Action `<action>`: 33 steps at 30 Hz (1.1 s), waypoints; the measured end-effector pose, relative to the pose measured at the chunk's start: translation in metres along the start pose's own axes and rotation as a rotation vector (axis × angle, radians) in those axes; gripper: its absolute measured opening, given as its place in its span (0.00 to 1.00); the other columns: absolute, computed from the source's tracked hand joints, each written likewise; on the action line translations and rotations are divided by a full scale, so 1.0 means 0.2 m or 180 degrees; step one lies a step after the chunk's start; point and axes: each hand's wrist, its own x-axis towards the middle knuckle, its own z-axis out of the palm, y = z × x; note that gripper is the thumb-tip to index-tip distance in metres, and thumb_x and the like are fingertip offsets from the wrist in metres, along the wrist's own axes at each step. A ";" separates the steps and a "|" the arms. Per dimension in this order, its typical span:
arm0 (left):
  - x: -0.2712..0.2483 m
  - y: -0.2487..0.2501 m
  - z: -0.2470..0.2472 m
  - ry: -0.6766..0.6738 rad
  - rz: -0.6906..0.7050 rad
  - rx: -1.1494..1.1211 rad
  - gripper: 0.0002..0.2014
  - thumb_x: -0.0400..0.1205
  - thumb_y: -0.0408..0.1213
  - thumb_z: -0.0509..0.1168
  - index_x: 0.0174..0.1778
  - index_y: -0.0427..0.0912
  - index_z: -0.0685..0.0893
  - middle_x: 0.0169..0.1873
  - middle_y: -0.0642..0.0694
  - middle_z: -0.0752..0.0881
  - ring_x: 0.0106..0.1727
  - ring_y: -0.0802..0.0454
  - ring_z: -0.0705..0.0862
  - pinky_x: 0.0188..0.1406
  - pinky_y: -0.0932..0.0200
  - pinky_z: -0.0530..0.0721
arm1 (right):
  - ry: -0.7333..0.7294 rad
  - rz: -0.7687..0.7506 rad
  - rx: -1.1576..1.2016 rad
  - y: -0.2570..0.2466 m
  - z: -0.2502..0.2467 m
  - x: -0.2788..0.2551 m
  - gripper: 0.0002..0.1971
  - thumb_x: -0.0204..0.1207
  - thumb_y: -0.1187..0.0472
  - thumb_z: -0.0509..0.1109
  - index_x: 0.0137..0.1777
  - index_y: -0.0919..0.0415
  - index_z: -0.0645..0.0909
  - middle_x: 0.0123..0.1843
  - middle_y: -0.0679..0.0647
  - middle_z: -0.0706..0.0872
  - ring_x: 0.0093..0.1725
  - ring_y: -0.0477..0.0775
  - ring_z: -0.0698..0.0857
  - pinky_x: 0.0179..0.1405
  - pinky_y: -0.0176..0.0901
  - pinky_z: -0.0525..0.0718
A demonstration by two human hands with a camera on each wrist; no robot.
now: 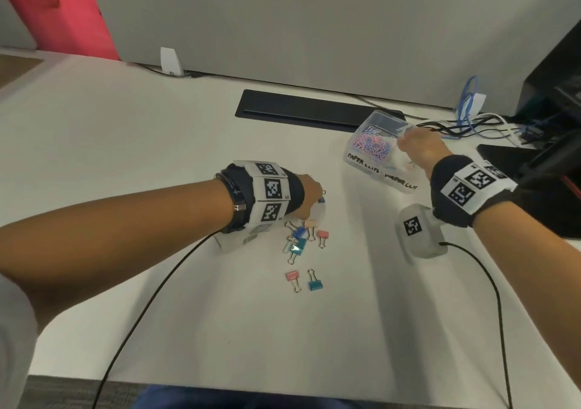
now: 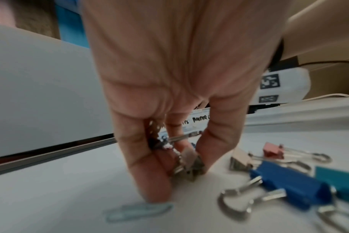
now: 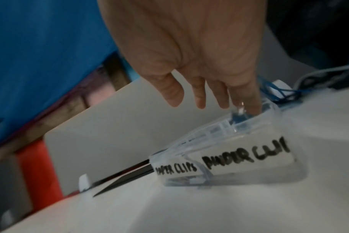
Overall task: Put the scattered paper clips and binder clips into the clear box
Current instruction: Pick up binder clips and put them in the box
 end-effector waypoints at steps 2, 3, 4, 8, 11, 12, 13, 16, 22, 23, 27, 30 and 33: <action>0.00 -0.01 0.01 -0.0008 0.0035 -0.0115 0.21 0.85 0.37 0.57 0.71 0.30 0.67 0.68 0.35 0.77 0.65 0.41 0.79 0.56 0.53 0.79 | -0.0105 -0.0154 -0.0060 0.03 0.02 -0.01 0.21 0.81 0.61 0.60 0.73 0.63 0.68 0.75 0.64 0.72 0.63 0.56 0.75 0.63 0.50 0.74; 0.00 -0.01 0.01 0.0014 0.0065 -0.0228 0.21 0.85 0.37 0.57 0.71 0.30 0.67 0.67 0.35 0.77 0.58 0.42 0.79 0.46 0.55 0.80 | -0.0157 -0.0172 -0.0180 0.04 0.03 -0.02 0.21 0.80 0.61 0.61 0.73 0.61 0.68 0.75 0.63 0.72 0.64 0.56 0.75 0.63 0.49 0.74; 0.00 -0.02 0.02 0.0078 0.0107 -0.0359 0.21 0.85 0.37 0.56 0.71 0.30 0.67 0.67 0.35 0.77 0.52 0.44 0.76 0.35 0.59 0.75 | -0.0152 -0.0220 -0.0350 0.05 0.03 -0.03 0.21 0.80 0.61 0.61 0.73 0.61 0.68 0.76 0.62 0.72 0.67 0.59 0.75 0.65 0.48 0.73; 0.01 -0.03 0.03 0.0119 -0.0074 -0.0902 0.20 0.87 0.37 0.50 0.72 0.31 0.65 0.67 0.35 0.77 0.50 0.45 0.74 0.41 0.59 0.69 | 0.0092 -0.0829 -0.0679 0.03 0.06 -0.16 0.15 0.77 0.68 0.63 0.64 0.62 0.77 0.70 0.63 0.77 0.67 0.62 0.77 0.68 0.50 0.74; 0.03 -0.05 0.03 0.0105 -0.0179 -0.1250 0.21 0.88 0.40 0.47 0.71 0.31 0.69 0.65 0.34 0.79 0.55 0.43 0.78 0.51 0.55 0.74 | -0.1156 -0.1331 -0.0746 0.02 0.13 -0.36 0.10 0.72 0.66 0.71 0.51 0.56 0.79 0.54 0.55 0.80 0.50 0.52 0.79 0.57 0.44 0.82; 0.05 -0.07 0.03 0.0082 -0.0175 -0.1327 0.20 0.88 0.40 0.47 0.69 0.30 0.72 0.60 0.36 0.81 0.55 0.43 0.78 0.50 0.56 0.75 | -0.1658 -0.1401 -0.0831 0.02 0.16 -0.43 0.12 0.71 0.64 0.73 0.53 0.55 0.79 0.54 0.53 0.79 0.48 0.50 0.78 0.52 0.38 0.80; 0.06 -0.08 0.03 0.0072 -0.0165 -0.1385 0.19 0.87 0.39 0.47 0.64 0.30 0.76 0.51 0.38 0.83 0.51 0.44 0.77 0.44 0.59 0.75 | -0.2005 -0.1444 -0.0982 0.02 0.19 -0.48 0.17 0.70 0.62 0.75 0.58 0.55 0.78 0.56 0.52 0.78 0.48 0.49 0.77 0.49 0.35 0.78; 0.10 -0.12 0.03 0.0144 -0.0314 -0.1635 0.13 0.86 0.38 0.51 0.39 0.38 0.76 0.29 0.47 0.71 0.34 0.51 0.71 0.29 0.64 0.65 | -0.2102 -0.1765 -0.1562 0.03 0.28 -0.53 0.29 0.71 0.59 0.74 0.72 0.52 0.72 0.64 0.53 0.74 0.52 0.46 0.72 0.54 0.33 0.71; 0.09 -0.17 0.00 0.0243 -0.0610 -0.2730 0.14 0.83 0.30 0.53 0.29 0.37 0.68 0.27 0.43 0.68 0.23 0.49 0.68 0.23 0.61 0.65 | -0.1758 -0.1875 -0.1691 0.01 0.34 -0.50 0.16 0.72 0.61 0.73 0.59 0.63 0.81 0.51 0.53 0.73 0.46 0.49 0.71 0.45 0.35 0.69; 0.09 -0.19 -0.01 0.0313 -0.0662 -0.3138 0.15 0.82 0.28 0.53 0.27 0.38 0.66 0.25 0.43 0.66 0.22 0.50 0.64 0.22 0.63 0.63 | -0.1748 -0.1900 -0.1663 0.01 0.35 -0.50 0.13 0.72 0.62 0.73 0.55 0.64 0.82 0.48 0.52 0.73 0.44 0.50 0.72 0.42 0.35 0.70; 0.06 -0.25 -0.03 0.0428 -0.0575 -0.4493 0.14 0.77 0.25 0.50 0.26 0.42 0.61 0.24 0.46 0.58 0.14 0.55 0.56 0.16 0.75 0.55 | -0.1733 -0.1881 -0.1606 0.01 0.35 -0.49 0.10 0.71 0.61 0.73 0.49 0.64 0.83 0.44 0.52 0.76 0.41 0.50 0.74 0.36 0.32 0.71; 0.05 -0.28 -0.03 0.0136 -0.0319 -0.4941 0.11 0.79 0.28 0.54 0.30 0.40 0.71 0.15 0.50 0.62 0.09 0.60 0.57 0.10 0.78 0.55 | -0.1728 -0.1771 -0.1469 0.02 0.34 -0.48 0.09 0.71 0.59 0.74 0.48 0.63 0.83 0.42 0.52 0.78 0.39 0.48 0.74 0.36 0.32 0.71; 0.03 -0.28 -0.03 -0.0054 -0.0106 -0.5108 0.11 0.80 0.23 0.53 0.37 0.40 0.75 0.10 0.54 0.64 0.09 0.62 0.59 0.09 0.78 0.57 | -0.1736 -0.1584 -0.1258 0.02 0.32 -0.48 0.09 0.70 0.61 0.74 0.48 0.64 0.84 0.36 0.47 0.76 0.32 0.41 0.72 0.32 0.25 0.70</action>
